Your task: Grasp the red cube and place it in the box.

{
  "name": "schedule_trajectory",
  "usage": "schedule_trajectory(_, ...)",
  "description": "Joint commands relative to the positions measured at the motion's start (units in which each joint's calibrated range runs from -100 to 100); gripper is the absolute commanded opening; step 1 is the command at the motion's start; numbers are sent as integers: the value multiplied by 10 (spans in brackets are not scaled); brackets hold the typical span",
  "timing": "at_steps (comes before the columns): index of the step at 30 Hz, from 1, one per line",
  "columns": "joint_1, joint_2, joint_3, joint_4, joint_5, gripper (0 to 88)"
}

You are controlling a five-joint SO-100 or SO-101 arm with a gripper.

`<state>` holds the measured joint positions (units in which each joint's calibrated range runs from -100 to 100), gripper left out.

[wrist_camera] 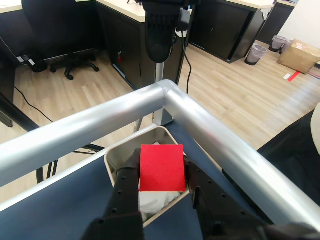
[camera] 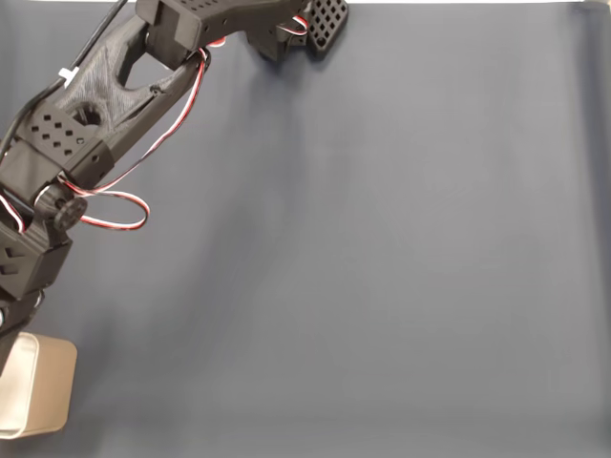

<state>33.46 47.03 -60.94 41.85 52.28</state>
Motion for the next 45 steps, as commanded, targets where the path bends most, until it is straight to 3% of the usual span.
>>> schedule_trajectory(1, 5, -8, -38, -13, -10, 0)
schedule_trajectory(45, -17, -10, -33, -16, -17, 0)
